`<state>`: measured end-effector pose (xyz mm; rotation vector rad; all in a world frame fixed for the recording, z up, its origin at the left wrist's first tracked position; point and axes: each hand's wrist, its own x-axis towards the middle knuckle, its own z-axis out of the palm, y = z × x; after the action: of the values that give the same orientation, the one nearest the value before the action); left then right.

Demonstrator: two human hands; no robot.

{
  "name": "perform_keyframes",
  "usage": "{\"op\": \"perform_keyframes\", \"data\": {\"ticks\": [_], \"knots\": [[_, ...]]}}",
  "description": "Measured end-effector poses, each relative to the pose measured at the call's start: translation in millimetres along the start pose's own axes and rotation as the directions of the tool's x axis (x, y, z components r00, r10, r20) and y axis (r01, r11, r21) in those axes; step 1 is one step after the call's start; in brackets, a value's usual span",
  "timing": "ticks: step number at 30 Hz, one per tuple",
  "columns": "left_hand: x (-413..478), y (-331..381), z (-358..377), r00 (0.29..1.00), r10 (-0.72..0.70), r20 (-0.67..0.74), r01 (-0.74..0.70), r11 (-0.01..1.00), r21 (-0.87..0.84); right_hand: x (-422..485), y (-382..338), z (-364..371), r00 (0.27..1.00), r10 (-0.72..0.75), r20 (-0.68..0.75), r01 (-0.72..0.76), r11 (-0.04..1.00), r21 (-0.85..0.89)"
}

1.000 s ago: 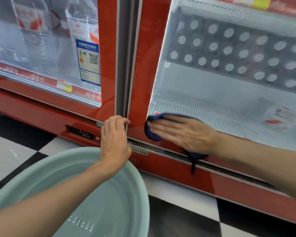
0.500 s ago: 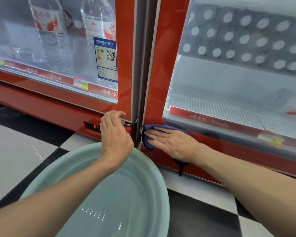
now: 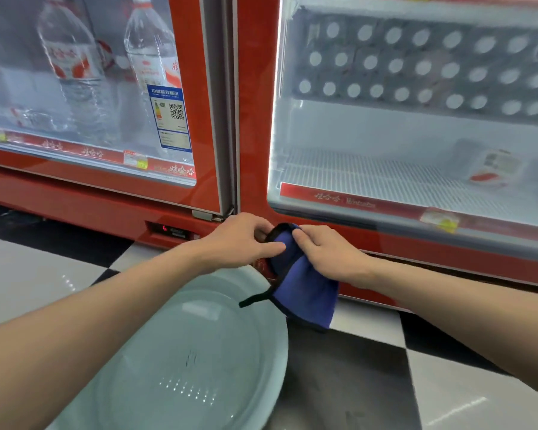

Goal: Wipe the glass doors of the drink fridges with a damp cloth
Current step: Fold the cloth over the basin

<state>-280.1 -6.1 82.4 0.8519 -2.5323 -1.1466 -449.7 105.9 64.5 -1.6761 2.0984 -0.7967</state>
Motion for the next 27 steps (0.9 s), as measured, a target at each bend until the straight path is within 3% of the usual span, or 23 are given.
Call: {"op": "perform_keyframes", "data": {"ticks": [3,7,10,12,14,17,20,24,27], "knots": [[-2,19,6,0.993,0.056,-0.103,-0.045,0.993,0.106,-19,-4,-5,1.0,0.023,-0.017,-0.022,0.996,0.088],[-9,47,5,0.978,0.167,-0.125,-0.125,0.95,0.286,-39,-7,-12,0.999,0.033,-0.04,-0.027,0.99,0.14],[-14,69,2,0.958,0.281,-0.049,-0.224,0.847,0.482,-54,-6,-14,0.997,0.035,-0.074,-0.024,0.99,0.139],[-16,85,2,0.947,0.319,0.037,-0.274,0.743,0.61,-61,-5,-14,0.996,0.072,-0.048,-0.06,0.976,0.208],[-18,99,1,0.941,0.325,0.09,-0.304,0.702,0.644,-69,-5,-11,0.996,0.093,-0.009,-0.086,0.945,0.315],[-19,113,-7,0.941,0.309,0.137,-0.323,0.703,0.633,-79,-8,-5,0.999,0.042,0.006,-0.041,0.928,0.37],[-23,121,-23,0.963,0.224,0.148,-0.268,0.776,0.571,-80,-7,-4,0.997,0.075,-0.028,-0.06,0.934,0.352],[-25,106,-56,0.996,0.077,-0.042,-0.045,0.864,0.502,-75,0,-19,0.982,0.143,0.122,-0.184,0.871,0.455],[-30,62,-71,0.98,-0.089,-0.179,0.127,0.969,0.214,-69,1,-25,0.969,0.148,0.2,-0.233,0.817,0.527]]}}
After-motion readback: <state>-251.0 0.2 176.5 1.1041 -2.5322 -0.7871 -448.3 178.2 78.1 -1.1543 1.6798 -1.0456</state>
